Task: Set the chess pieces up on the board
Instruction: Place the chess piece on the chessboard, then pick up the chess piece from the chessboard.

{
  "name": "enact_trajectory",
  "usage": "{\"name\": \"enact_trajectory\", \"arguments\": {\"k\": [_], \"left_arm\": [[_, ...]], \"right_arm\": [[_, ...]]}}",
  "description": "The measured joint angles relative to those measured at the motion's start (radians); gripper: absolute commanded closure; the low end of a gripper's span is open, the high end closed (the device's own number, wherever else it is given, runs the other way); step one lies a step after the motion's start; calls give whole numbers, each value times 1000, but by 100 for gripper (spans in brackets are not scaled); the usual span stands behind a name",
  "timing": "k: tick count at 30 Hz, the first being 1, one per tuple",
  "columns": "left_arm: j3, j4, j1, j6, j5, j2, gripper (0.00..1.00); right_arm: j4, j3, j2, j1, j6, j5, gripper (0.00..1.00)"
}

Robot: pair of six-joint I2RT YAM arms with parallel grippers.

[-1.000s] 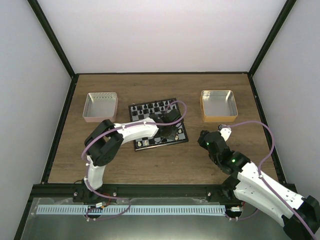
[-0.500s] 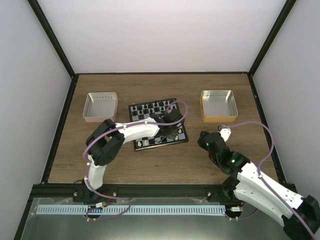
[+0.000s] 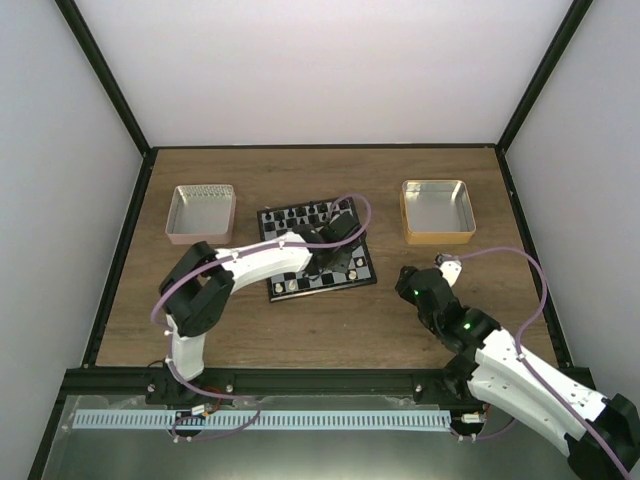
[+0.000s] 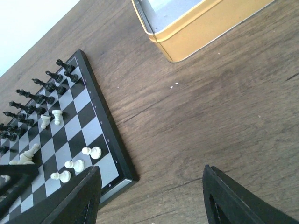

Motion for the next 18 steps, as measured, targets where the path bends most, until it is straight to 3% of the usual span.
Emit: {"name": "enact_trajectory", "arguments": {"k": [6, 11, 18], "left_arm": [[3, -37, 7, -31, -113, -100, 49], [3, -61, 53, -78, -177, -144, 49], [4, -122, 167, -171, -131, -144, 49]], "right_arm": [[6, -16, -26, 0, -14, -42, 39], [20, -18, -34, 0, -54, -100, 39], [10, -27, -66, 0, -99, -213, 39]]}}
